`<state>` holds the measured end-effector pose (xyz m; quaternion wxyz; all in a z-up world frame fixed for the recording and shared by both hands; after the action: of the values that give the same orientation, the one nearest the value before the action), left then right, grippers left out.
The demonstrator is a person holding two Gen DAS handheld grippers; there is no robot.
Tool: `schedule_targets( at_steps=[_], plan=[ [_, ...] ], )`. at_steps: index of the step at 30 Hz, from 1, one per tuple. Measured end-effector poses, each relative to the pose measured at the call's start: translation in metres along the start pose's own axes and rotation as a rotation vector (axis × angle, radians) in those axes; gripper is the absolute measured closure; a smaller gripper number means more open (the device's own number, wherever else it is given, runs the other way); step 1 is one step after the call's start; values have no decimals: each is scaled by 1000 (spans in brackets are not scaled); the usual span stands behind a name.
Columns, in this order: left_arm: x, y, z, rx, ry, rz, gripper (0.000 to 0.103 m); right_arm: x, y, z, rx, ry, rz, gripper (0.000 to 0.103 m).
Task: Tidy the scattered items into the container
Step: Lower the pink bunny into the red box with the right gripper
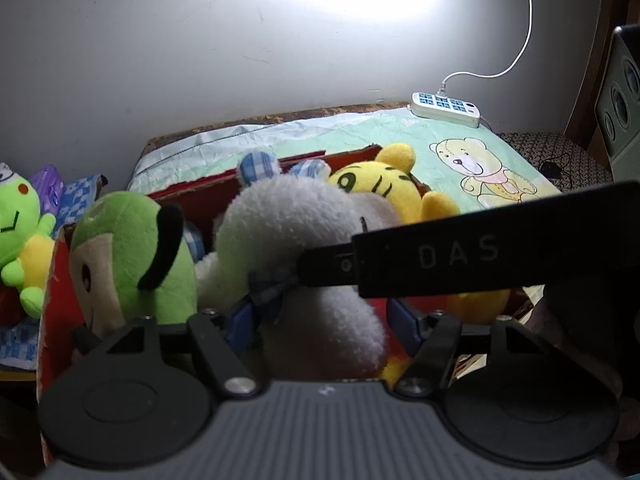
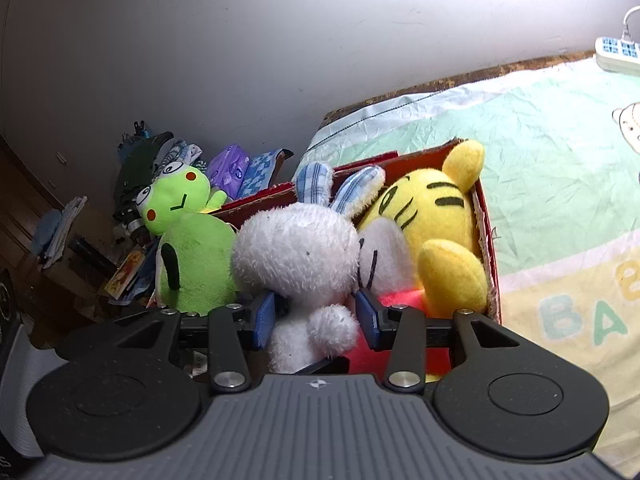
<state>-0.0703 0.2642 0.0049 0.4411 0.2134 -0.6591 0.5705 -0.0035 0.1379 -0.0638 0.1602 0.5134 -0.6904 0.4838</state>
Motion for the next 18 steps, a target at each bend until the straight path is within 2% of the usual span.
schedule_targets(
  at_steps=[2,9,10,13,18],
  plan=[
    [7,0,-1,4,-3,19,33,6,-1,-2,17,27,16,54],
    [27,3,-9,35,-17,55,28,24,-6,-8,39,38,86,56],
    [30,3,-10,43,-24,58,27,23,-7,-10,45,35,86,61],
    [35,2,-16,69,-41,64,21,12,-8,-16,59,29,63,66],
    [39,1,-21,99,-63,59,21,1,-9,-17,58,24,46,67]
  ],
)
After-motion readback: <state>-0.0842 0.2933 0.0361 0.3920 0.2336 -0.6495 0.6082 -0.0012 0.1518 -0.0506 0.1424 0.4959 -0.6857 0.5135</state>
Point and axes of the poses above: each gripper's, at about its wrist camera, not at the fingertips, and x roughly against the way its jaws point, z to its right, y to its underside, the point moved 3 cm from there along -x, roughly the way its jaws point, and after that the axes turned 12 degrees about -z, right-handed, at the moved point
